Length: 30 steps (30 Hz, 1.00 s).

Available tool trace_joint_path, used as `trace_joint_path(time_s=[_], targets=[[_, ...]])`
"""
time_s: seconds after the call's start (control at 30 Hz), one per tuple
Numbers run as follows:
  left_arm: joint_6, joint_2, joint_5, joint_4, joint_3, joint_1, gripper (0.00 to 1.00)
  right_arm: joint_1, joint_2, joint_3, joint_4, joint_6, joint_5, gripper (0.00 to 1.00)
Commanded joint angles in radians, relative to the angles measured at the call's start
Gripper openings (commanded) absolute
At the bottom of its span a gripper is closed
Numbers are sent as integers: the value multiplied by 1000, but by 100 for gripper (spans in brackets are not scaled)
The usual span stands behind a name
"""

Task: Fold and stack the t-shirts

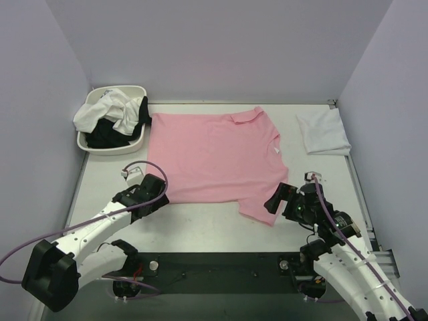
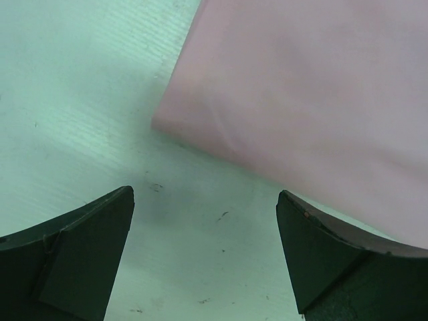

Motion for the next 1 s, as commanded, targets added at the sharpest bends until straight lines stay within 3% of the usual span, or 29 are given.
trace_joint_path(time_s=[0.0,0.17,0.33,0.47,0.57,0.73,0.9,0.97], targets=[[-68,-67,23,59,-49,55,97,5,-16,10,-45,-3,10,100],[-56,-157,118,125,-103,173,97,8,-30,8,-45,-3,4,100],[-40,-141,229,213,-147,300,93,11,-29,11,-29,-15,2,100],[-43,-134,301,326,-161,301,90,8,-12,52,67,-34,111,100],[-39,-95,336,392,-105,295,89,5,139,114,211,-52,129,100],[24,102,364,408,114,252,89,0,606,342,349,-74,105,100],[89,376,353,382,334,203,89,-3,961,549,310,-147,126,100],[135,495,338,356,456,189,89,-6,1031,619,300,-164,129,100]])
